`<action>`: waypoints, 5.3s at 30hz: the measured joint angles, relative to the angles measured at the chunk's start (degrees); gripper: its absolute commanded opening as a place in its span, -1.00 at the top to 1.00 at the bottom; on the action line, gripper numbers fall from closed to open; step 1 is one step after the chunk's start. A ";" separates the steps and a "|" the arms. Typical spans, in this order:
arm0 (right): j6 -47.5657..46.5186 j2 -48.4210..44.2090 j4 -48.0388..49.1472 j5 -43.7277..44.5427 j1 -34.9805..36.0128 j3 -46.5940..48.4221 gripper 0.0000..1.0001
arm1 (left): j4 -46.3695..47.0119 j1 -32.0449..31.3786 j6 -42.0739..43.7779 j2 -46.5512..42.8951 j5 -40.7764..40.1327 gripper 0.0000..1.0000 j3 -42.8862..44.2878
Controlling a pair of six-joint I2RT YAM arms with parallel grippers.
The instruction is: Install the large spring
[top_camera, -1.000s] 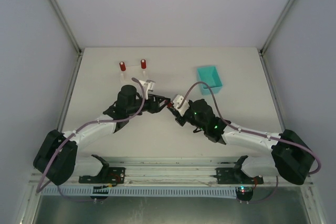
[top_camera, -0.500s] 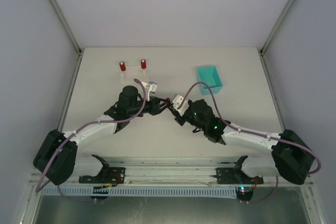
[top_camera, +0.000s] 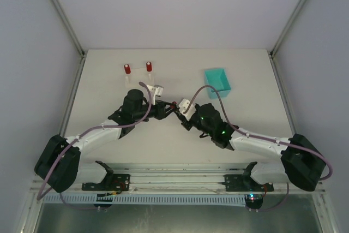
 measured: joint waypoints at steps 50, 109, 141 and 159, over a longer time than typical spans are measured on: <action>20.48 -12.68 -21.81 28.72 -1.81 -0.87 -0.98 | -11.78 25.16 19.26 24.48 -42.56 1.00 23.02; 30.12 -4.04 -39.71 12.74 -23.34 16.22 -0.86 | -9.94 24.87 12.96 9.31 -26.53 -0.78 10.27; 31.63 23.37 -67.14 0.85 -39.01 46.80 -0.64 | 3.56 6.91 17.66 2.01 -31.58 -0.99 -9.60; 57.07 10.64 -63.45 12.28 -38.38 29.16 -0.48 | 6.16 6.10 18.97 1.86 -28.68 -0.98 -10.51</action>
